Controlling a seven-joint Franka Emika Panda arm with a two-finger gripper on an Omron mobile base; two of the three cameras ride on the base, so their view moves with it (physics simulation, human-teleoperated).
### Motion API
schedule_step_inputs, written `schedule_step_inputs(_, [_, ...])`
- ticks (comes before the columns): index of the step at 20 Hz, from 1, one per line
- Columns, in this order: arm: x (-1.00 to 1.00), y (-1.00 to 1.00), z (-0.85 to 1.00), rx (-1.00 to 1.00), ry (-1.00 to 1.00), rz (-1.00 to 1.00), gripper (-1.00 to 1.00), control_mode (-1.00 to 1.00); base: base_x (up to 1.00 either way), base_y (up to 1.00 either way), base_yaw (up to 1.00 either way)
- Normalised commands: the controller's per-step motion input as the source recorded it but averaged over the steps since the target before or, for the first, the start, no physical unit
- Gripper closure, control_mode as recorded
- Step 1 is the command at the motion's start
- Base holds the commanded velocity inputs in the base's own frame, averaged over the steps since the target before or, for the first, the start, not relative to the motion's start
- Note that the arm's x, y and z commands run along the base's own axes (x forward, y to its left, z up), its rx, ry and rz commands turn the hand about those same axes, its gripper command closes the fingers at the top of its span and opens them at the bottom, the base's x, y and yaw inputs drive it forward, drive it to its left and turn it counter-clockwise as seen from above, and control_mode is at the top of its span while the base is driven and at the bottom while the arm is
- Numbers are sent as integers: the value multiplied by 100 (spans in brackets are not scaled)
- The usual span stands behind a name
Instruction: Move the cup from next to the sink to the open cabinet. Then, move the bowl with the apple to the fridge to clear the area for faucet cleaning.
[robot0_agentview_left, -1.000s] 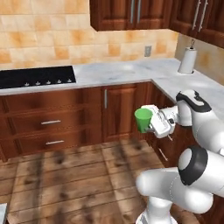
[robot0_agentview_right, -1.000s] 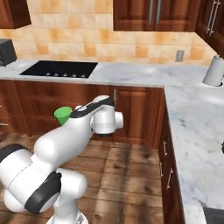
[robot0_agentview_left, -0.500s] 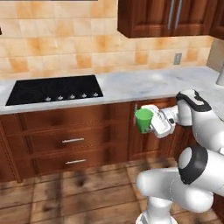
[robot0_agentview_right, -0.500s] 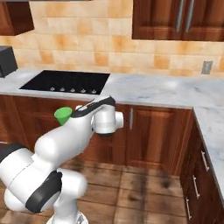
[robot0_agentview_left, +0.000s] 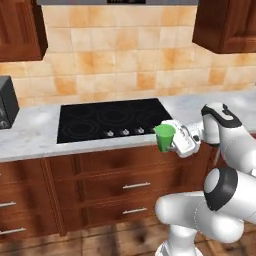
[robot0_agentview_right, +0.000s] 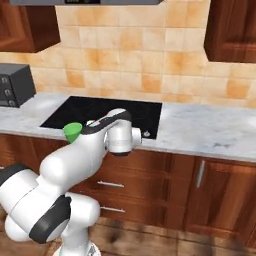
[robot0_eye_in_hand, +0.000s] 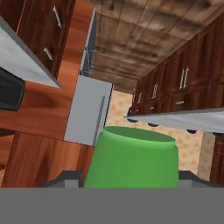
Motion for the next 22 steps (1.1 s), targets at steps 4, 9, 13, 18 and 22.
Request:
schedule_step_inputs(4, [0,0,0,0,0,0,100,100,70,100,1])
schedule_step_inputs(9, [0,0,0,0,0,0,100,100,37,100,0])
schedule_step_inputs(13, [0,0,0,0,0,0,100,100,0,100,-13])
schedule_step_inputs(18, [0,0,0,0,0,0,100,100,25,100,-15])
schedule_step_inputs(22, [0,0,0,0,0,0,100,100,56,94,-10])
